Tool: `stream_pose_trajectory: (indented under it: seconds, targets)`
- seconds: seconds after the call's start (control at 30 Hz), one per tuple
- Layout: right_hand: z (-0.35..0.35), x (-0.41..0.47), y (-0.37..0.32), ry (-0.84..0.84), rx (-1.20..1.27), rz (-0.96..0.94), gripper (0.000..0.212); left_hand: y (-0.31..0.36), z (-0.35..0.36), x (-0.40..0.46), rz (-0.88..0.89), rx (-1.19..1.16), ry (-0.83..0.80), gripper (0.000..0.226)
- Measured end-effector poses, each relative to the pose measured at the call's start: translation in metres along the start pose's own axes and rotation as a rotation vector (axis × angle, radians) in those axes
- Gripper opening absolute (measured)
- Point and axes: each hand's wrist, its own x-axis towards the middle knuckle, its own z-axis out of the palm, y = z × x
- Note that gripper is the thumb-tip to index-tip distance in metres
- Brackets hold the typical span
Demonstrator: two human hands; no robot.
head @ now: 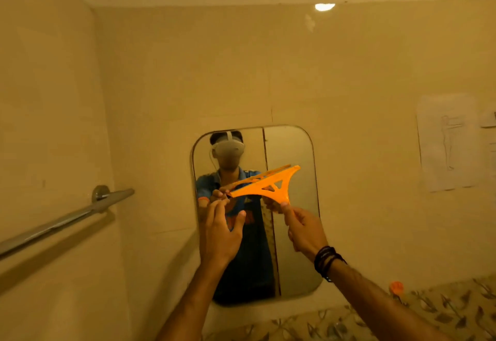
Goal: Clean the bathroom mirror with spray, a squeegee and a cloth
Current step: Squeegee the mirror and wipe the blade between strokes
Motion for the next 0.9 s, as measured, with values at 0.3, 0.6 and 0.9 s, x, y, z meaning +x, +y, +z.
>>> stream_pose_trajectory:
  seconds: [0.3,0.6,0.9]
  targets:
    - [-0.021,0.053,-0.044,-0.018,-0.25,-0.223,0.057,0.037,0.019,0.004,-0.025,-0.093,0.016,0.036]
    - [-0.042,0.076,-0.031,0.067,-0.173,-0.105,0.051,0.052,0.044,-0.005,0.009,-0.092,-0.05,0.03]
    - [-0.046,0.03,0.05,0.071,-0.196,0.093,0.048,0.025,0.062,-0.04,-0.072,-0.111,-0.122,0.024]
